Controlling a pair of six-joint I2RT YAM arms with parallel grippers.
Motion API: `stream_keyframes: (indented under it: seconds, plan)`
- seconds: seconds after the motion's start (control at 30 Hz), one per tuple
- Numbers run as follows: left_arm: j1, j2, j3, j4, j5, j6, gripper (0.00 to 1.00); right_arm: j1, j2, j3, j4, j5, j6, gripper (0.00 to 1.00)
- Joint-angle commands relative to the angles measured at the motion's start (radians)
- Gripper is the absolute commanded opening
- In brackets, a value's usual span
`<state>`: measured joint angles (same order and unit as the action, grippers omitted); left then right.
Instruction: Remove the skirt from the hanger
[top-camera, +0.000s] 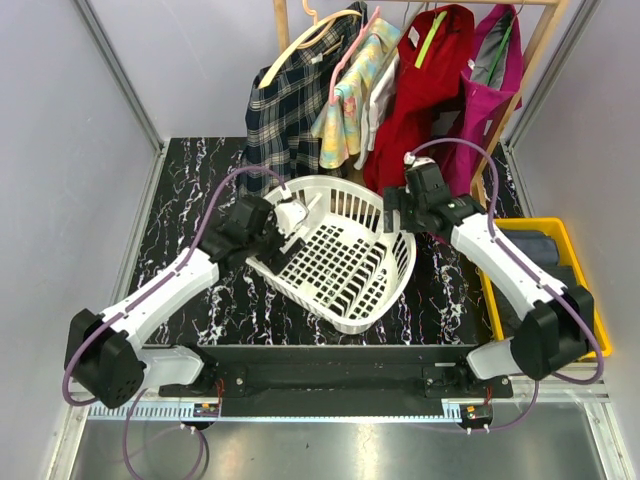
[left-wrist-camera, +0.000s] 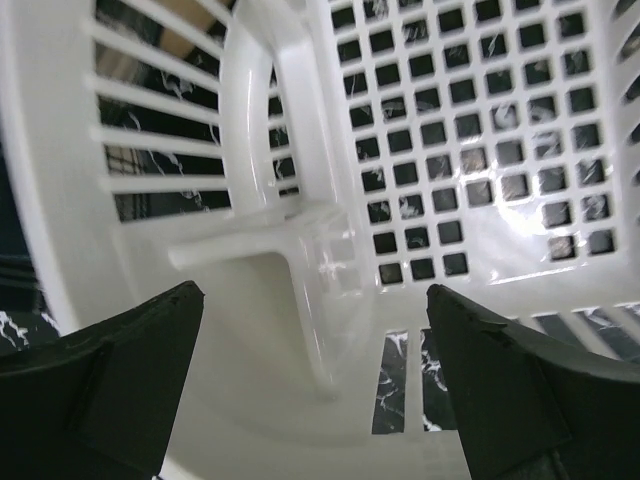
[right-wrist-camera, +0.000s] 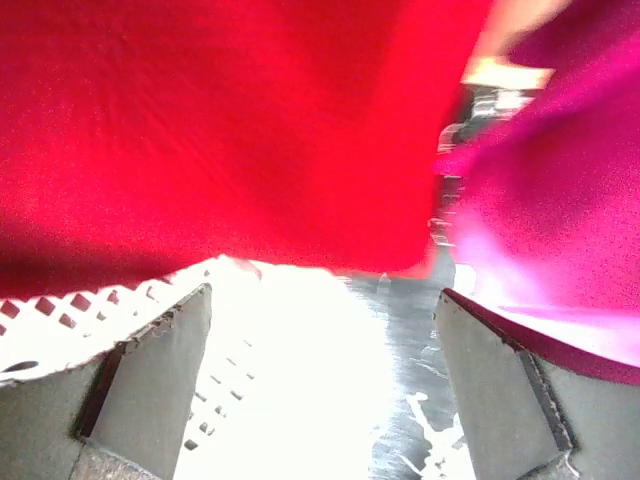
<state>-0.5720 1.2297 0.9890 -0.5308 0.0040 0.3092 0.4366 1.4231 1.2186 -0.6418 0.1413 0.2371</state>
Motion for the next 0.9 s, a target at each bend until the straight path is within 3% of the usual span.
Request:
stream_keyframes:
  seconds: [0.0,0.17,0.3,0.4,0.43,0.53,0.7,0.87]
  plan:
    - [-0.002,0.013,-0.056,0.098,-0.094,0.051,0.99,0.007,-0.139,0.061,-0.028,0.231,0.017,1.0]
    - [-0.002,-0.013,-0.093,0.1,-0.064,0.027,0.99,0.037,-0.285,0.122,-0.044,-0.23,0.275,1.0]
    - [-0.002,-0.006,-0.078,0.103,-0.047,-0.016,0.99,0.22,-0.276,0.081,-0.027,-0.249,0.337,1.0]
    - [-0.003,0.005,-0.047,0.098,-0.045,-0.036,0.99,0.229,-0.216,0.047,-0.025,-0.269,0.36,0.7]
    - [-0.005,0.001,-0.044,0.097,-0.042,-0.039,0.99,0.229,-0.204,0.039,-0.03,-0.267,0.363,0.43]
    - [-0.009,-0.013,-0.036,0.092,-0.041,-0.045,0.99,0.229,-0.142,0.048,-0.114,-0.192,0.357,0.11]
    - [-0.011,-0.036,-0.046,0.086,-0.047,-0.044,0.99,0.229,-0.02,0.137,-0.352,0.059,0.329,0.07]
    - [-0.011,-0.059,-0.064,0.083,-0.059,-0.035,0.99,0.229,0.075,0.202,-0.484,0.175,0.32,0.0]
